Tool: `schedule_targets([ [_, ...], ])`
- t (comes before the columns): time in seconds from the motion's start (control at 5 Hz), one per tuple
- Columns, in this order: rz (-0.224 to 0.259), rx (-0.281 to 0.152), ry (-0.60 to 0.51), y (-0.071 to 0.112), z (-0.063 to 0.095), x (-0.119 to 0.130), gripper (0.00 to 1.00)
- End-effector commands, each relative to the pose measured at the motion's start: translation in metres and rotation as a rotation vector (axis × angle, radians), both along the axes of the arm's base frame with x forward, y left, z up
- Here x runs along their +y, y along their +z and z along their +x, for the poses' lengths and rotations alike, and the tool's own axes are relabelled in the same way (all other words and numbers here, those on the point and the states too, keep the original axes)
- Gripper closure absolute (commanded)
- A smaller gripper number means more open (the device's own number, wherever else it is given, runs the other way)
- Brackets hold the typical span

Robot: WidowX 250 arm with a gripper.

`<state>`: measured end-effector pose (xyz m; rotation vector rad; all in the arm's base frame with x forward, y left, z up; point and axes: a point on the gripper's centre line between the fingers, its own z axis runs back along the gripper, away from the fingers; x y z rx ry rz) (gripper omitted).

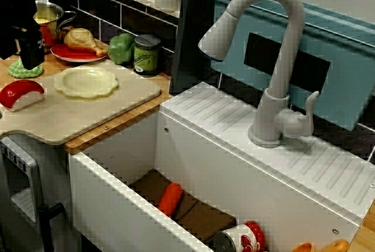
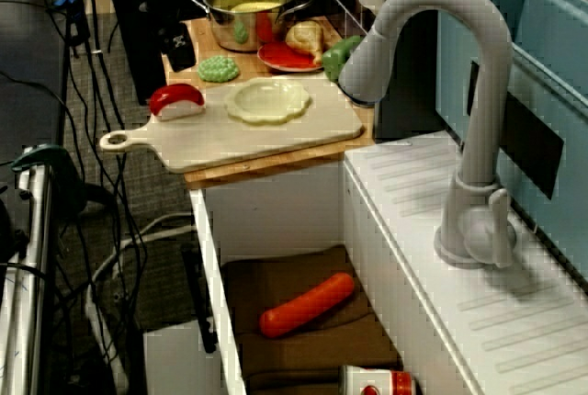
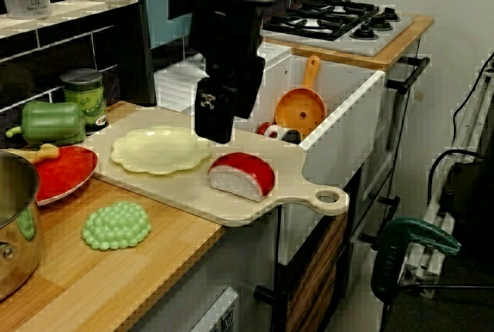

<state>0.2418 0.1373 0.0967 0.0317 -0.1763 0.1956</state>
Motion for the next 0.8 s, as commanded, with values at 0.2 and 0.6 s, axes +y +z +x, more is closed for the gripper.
schedule_targets([
  [0.2, 0.029, -0.003, 0.126, 0.015, 0.013, 0.021, 0.00],
  [0.6, 0.052, -0.028, 0.305, 0.028, 0.019, 0.011, 0.00],
])
